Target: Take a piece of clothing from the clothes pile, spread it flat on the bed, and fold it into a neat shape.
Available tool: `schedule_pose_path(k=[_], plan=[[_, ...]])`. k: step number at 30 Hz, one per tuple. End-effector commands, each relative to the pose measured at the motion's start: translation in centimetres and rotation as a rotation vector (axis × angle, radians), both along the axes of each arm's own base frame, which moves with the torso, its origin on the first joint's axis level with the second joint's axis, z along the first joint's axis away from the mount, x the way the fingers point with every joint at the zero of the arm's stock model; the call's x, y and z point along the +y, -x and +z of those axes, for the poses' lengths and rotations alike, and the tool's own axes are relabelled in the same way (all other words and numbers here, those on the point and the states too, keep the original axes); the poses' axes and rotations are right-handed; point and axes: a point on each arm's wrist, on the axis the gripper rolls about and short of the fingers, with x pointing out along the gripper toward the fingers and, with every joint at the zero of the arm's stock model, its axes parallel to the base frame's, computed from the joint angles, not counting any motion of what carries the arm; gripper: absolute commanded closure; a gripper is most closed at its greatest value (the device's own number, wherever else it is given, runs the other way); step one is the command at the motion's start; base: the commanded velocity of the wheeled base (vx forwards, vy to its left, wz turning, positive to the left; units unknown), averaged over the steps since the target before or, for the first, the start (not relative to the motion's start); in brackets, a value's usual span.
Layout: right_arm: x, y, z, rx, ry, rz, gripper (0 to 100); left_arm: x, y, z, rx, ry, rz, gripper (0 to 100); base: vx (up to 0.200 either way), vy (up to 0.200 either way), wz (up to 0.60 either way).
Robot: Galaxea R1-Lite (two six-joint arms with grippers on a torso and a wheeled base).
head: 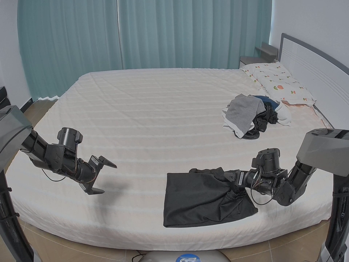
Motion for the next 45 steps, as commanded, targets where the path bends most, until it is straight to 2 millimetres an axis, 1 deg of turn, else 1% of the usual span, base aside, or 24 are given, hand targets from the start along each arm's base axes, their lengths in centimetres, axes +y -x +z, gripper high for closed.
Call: schedule_pose_path(k=[1,6,9,13,14,17,23,25,27,34,35,36,39,40,41,43,45], plan=[[-0.5,-1.6,1.0,-0.004,-0.047,-0.027,0,0.0,0.0,0.0,0.0,0.0,0.0,0,0.0,0.0,0.0],[0.4,-2.7,0.0,0.102,-0.174,-0.034,0,0.0,0.0,0.0,0.001,0.0,0.0,0,0.0,0.0,0.0],[0.7,-3.2,-0.6,0.152,-0.197,-0.025,0,0.0,0.0,0.0,0.001,0.0,0.0,0,0.0,0.0,0.0],[0.7,-3.1,-1.3,0.196,-0.199,-0.007,0,0.0,0.0,0.0,0.001,0.0,0.0,0,0.0,0.0,0.0],[0.8,-3.1,-1.4,0.207,-0.2,-0.001,100,0.0,0.0,0.0,0.001,0.0,0.0,0,0.0,0.0,0.0],[0.8,-3.0,-1.9,0.236,-0.196,0.003,100,0.0,0.0,0.0,0.001,0.0,0.0,0,0.0,0.0,0.0],[0.8,-4.0,-0.9,0.207,-0.262,-0.047,100,0.0,0.0,-0.1,0.002,-0.001,-0.001,0,0.0,0.0,0.0],[0.6,-4.5,-0.1,0.184,-0.291,-0.066,100,0.0,0.0,-0.1,0.002,-0.001,-0.001,0,0.0,0.0,0.0],[0.5,-4.6,0.1,0.181,-0.298,-0.073,100,0.0,0.0,-0.1,0.002,-0.001,-0.001,0,0.0,0.0,0.0],[0.4,-4.6,-0.9,0.2,-0.281,-0.072,100,0.0,0.0,0.0,0.001,0.0,0.0,0,0.0,0.0,0.0],[0.4,-4.6,-0.9,0.2,-0.281,-0.072,0,0.0,0.0,0.0,0.001,0.0,0.0,0,0.0,0.0,0.0],[0.5,-4.4,-1.0,0.192,-0.272,-0.064,0,0.0,0.0,0.0,0.001,0.0,0.0,0,0.0,0.0,0.0],[0.1,-3.9,0.0,0.133,-0.242,-0.058,0,0.0,0.0,-0.1,0.002,-0.001,-0.001,0,0.0,0.0,0.0],[0.1,-3.9,0.0,0.133,-0.242,-0.058,0,0.0,0.0,-0.1,0.002,-0.001,-0.001,0,0.0,0.0,0.0],[-0.3,-2.9,0.9,0.102,-0.189,-0.035,0,0.0,0.0,0.0,0.001,0.0,0.0,0,0.0,0.0,0.0],[-0.5,-2.0,1.4,0.084,-0.122,0.002,0,0.0,0.0,-0.1,0.002,-0.001,-0.001,0,0.0,0.0,0.0],[-0.6,-0.8,1.4,0.086,-0.055,0.045,0,0.0,0.0,-0.1,0.002,-0.001,-0.001,0,0.0,0.0,0.0]])
